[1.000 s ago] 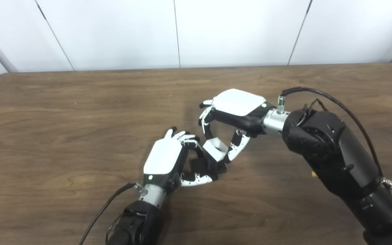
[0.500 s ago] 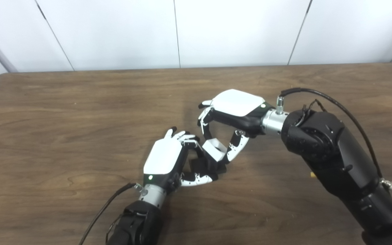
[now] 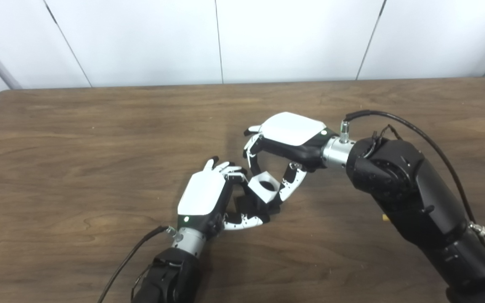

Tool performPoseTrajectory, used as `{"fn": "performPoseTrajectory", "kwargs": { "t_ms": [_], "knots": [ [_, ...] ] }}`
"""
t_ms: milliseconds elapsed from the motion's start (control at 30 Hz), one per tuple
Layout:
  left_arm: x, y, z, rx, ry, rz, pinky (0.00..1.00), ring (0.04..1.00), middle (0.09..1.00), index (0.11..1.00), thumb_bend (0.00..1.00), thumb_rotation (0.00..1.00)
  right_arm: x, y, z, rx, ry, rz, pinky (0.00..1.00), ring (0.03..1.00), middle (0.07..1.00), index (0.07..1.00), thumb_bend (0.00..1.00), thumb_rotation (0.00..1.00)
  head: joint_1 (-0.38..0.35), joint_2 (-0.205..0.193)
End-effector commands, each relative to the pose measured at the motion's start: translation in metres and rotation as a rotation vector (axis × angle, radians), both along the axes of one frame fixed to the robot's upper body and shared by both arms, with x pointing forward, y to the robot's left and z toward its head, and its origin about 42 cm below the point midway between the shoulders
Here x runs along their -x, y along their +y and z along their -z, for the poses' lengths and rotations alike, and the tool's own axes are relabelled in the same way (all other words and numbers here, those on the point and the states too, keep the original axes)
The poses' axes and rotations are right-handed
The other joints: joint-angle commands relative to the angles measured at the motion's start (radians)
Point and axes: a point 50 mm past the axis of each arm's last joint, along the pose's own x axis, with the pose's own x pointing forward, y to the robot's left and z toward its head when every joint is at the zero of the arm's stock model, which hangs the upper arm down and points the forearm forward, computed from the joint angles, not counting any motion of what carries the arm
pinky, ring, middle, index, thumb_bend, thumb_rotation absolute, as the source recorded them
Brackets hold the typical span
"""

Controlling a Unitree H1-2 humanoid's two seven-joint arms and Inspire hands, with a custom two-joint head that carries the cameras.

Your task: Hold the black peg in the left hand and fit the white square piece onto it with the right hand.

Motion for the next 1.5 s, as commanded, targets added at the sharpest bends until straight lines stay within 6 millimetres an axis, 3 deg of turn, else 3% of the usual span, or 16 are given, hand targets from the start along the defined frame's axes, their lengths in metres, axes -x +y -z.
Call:
{"fn": "performPoseTrajectory", "kwargs": {
  "t_ms": [0,400,433,467,500,533,600,1100,1367,1467],
  "knots": [
    [0.010,-0.005,0.016,-0.034,0.089,0.035,1.00,0.882,0.783,0.486,0.52,0.06,0.000,0.005,-0.018,-0.019,-0.075,-0.024,0.90,0.931,0.773,0.484,0.52,0.13,0.000,0.000],
    [0.009,-0.007,0.015,-0.038,0.095,0.030,1.00,0.886,0.787,0.486,0.52,0.06,-0.002,0.002,-0.015,-0.011,-0.069,-0.022,0.87,0.912,0.764,0.489,0.53,0.15,-0.002,0.004],
    [0.009,-0.007,0.015,-0.037,0.095,0.030,1.00,0.886,0.787,0.486,0.52,0.06,-0.002,0.002,-0.015,-0.012,-0.070,-0.023,0.87,0.911,0.766,0.506,0.61,0.17,-0.002,0.004],
    [0.009,-0.007,0.015,-0.036,0.096,0.029,1.00,0.886,0.787,0.486,0.52,0.06,-0.002,0.002,-0.015,-0.012,-0.069,-0.023,0.86,0.910,0.767,0.539,0.79,0.21,-0.001,0.003],
    [0.009,-0.007,0.015,-0.038,0.097,0.029,1.00,0.886,0.787,0.486,0.52,0.06,-0.002,0.002,-0.015,-0.013,-0.067,-0.023,0.86,0.910,0.770,0.559,0.89,0.24,-0.002,0.003],
    [0.009,-0.008,0.014,-0.040,0.098,0.029,1.00,0.887,0.788,0.486,0.52,0.06,-0.002,0.001,-0.015,-0.013,-0.063,-0.021,0.87,0.914,0.777,0.577,0.96,0.27,-0.001,0.004],
    [0.009,-0.008,0.014,-0.043,0.098,0.029,1.00,0.887,0.789,0.486,0.52,0.06,-0.001,0.001,-0.016,-0.012,-0.058,-0.017,0.87,0.919,0.784,0.591,0.99,0.30,-0.001,0.004],
    [0.009,-0.007,0.014,-0.043,0.104,0.031,1.00,0.885,0.783,0.486,0.52,0.05,-0.001,-0.006,-0.026,-0.017,-0.046,0.009,0.91,0.914,0.827,0.628,1.00,0.35,-0.007,0.011],
    [0.009,-0.005,0.014,-0.029,0.105,0.029,1.00,0.885,0.779,0.486,0.52,0.05,-0.003,-0.023,-0.034,-0.038,-0.055,0.059,0.92,0.932,0.822,0.631,1.00,0.35,-0.009,0.008],
    [0.008,-0.003,0.014,-0.029,0.105,0.026,1.00,0.885,0.778,0.486,0.52,0.05,-0.004,-0.031,-0.036,-0.041,-0.063,0.080,0.87,0.934,0.822,0.628,1.00,0.36,-0.011,0.007]
  ]
}}
